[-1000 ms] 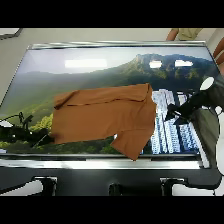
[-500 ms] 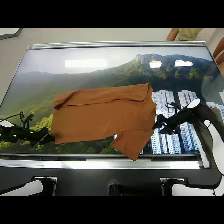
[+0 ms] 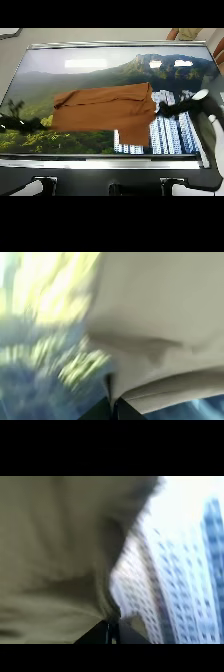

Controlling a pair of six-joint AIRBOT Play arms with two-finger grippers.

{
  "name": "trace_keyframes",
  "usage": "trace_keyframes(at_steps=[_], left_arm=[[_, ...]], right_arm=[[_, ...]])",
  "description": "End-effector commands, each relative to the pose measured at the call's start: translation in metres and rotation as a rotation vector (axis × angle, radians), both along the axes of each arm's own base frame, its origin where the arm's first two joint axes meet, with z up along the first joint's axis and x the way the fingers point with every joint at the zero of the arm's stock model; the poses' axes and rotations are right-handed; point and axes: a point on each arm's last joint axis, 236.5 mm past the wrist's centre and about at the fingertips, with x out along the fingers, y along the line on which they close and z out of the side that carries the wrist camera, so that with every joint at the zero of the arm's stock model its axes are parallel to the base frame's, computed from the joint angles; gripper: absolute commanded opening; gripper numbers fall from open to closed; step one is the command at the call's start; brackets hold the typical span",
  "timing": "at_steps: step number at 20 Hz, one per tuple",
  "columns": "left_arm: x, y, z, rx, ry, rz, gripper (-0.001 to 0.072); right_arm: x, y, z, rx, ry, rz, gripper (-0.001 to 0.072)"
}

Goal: Fold the shirts.

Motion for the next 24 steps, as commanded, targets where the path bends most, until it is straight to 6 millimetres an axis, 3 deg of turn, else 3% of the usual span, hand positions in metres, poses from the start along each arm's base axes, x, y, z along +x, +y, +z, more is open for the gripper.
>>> trace_keyframes(at_steps=[1,2,3,4,5,6,7,8,10,13,16,19,20,22,24], left_arm=[[0.065,0.006,0.172,0.129,-0.476,0.058,0.0036],[0.072,0.004,0.253,0.194,-0.689,0.089,0.0036],[0.063,0.0,0.336,0.261,-0.899,0.121,0.0036],[0.043,-0.006,0.408,0.319,-1.086,0.148,0.0036],[0.016,-0.015,0.465,0.371,-1.241,0.164,0.0036],[-0.015,-0.027,0.506,0.392,-1.35,0.186,0.0036],[-0.043,-0.04,0.528,0.387,-1.415,0.202,0.0036],[-0.063,-0.049,0.539,0.385,-1.454,0.21,0.0036],[-0.093,-0.059,0.553,0.403,-1.514,0.229,0.0036],[-0.112,-0.062,0.574,0.413,-1.602,0.257,0.0036],[-0.105,-0.058,0.574,0.411,-1.599,0.265,0.0036],[-0.078,-0.047,0.558,0.4,-1.528,0.258,0.0036],[-0.063,-0.042,0.546,0.391,-1.474,0.248,0.0036],[-0.017,-0.029,0.493,0.362,-1.276,0.193,0.0036],[0.033,-0.015,0.404,0.286,-0.972,0.121,0.0036]], right_arm=[[0.053,-0.018,0.176,-0.169,-0.527,0.034,0.0038],[0.053,-0.025,0.258,-0.251,-0.74,0.016,0.0038],[0.041,-0.032,0.334,-0.341,-0.93,-0.024,0.0038],[0.013,-0.041,0.41,-0.451,-1.117,-0.074,0.0038],[-0.023,-0.048,0.472,-0.553,-1.272,-0.127,0.0038],[-0.059,-0.054,0.512,-0.641,-1.367,-0.177,0.0038],[-0.091,-0.06,0.534,-0.697,-1.414,-0.234,0.0038],[-0.122,-0.066,0.545,-0.717,-1.421,-0.301,0.0038],[-0.162,-0.065,0.548,-0.735,-1.412,-0.339,0.0038],[-0.194,-0.058,0.561,-0.735,-1.466,-0.358,0.0038],[-0.193,-0.059,0.562,-0.698,-1.462,-0.385,0.0038],[-0.164,-0.065,0.546,-0.633,-1.385,-0.408,0.0038],[-0.145,-0.069,0.532,-0.607,-1.327,-0.408,0.0038],[-0.097,-0.067,0.485,-0.539,-1.154,-0.344,0.0038],[-0.044,-0.058,0.397,-0.454,-0.859,-0.211,0.0038]])
